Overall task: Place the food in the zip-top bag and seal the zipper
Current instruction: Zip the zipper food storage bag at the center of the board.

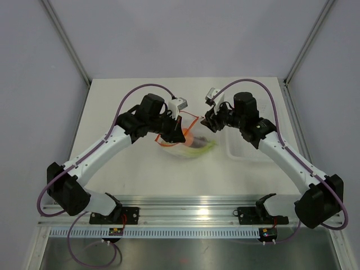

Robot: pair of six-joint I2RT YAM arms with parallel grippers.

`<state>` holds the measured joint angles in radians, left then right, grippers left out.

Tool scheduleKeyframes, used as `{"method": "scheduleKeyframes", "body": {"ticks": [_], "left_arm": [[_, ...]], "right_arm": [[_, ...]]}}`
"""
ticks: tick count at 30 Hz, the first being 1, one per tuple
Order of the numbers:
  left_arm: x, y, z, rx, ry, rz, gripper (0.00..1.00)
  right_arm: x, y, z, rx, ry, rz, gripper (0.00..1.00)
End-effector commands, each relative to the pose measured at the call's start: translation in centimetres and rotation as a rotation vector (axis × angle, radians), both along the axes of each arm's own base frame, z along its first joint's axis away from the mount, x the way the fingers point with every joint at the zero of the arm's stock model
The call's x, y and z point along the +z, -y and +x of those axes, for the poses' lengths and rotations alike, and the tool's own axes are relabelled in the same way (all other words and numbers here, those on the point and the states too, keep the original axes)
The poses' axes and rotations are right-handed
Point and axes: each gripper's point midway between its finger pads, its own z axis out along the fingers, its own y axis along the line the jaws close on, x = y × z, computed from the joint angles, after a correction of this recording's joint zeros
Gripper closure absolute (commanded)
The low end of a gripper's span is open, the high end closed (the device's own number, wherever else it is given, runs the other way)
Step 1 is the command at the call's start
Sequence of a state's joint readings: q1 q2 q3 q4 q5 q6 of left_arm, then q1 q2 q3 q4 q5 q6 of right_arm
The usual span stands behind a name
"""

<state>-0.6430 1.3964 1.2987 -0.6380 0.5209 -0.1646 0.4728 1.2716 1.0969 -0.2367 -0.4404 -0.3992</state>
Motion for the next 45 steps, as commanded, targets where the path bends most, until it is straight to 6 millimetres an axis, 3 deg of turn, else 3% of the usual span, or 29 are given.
{"method": "scheduleKeyframes", "body": {"ticks": [1, 6, 11, 12, 14, 15, 18, 21, 30, 37, 45], "left_arm": [[1.9, 0.1, -0.4, -0.035, 0.05, -0.057, 1.0], [2.0, 0.1, -0.3, -0.034, 0.05, -0.06, 1.0], [2.0, 0.1, -0.1, -0.03, 0.05, -0.061, 1.0], [2.1, 0.0, 0.0, -0.023, 0.053, -0.06, 1.0], [2.4, -0.1, 0.4, 0.0, 0.058, -0.048, 1.0], [2.4, -0.4, 0.9, 0.031, 0.067, -0.033, 0.92], [3.9, -0.8, 2.0, 0.075, 0.116, -0.024, 0.56], [6.0, -1.0, 2.8, 0.091, 0.195, -0.032, 0.41], [9.7, 1.2, 4.1, -0.009, 0.345, -0.109, 0.36], [9.5, 3.9, 3.4, -0.073, 0.449, -0.071, 0.36], [8.8, 4.9, 4.4, -0.056, 0.489, -0.046, 0.43]], "right_arm": [[3.0, -0.8, 0.6, 0.055, 0.069, 0.039, 0.51], [2.6, -1.3, 0.2, 0.094, 0.035, 0.039, 0.67], [2.6, -1.7, -0.6, 0.133, 0.016, 0.054, 0.91], [2.7, -1.7, -0.6, 0.131, 0.016, 0.055, 1.0], [2.7, -1.7, -0.9, 0.132, 0.011, 0.059, 1.0], [2.5, -1.6, -1.0, 0.129, 0.009, 0.061, 1.0], [2.7, -1.4, -1.5, 0.121, 0.013, 0.08, 1.0], [3.1, -1.2, -1.9, 0.113, 0.021, 0.103, 1.0], [3.8, -1.1, -2.8, 0.111, 0.02, 0.139, 1.0], [4.3, -1.3, -2.9, 0.119, 0.016, 0.149, 1.0], [4.6, -1.5, -3.0, 0.132, 0.006, 0.162, 1.0]]}}
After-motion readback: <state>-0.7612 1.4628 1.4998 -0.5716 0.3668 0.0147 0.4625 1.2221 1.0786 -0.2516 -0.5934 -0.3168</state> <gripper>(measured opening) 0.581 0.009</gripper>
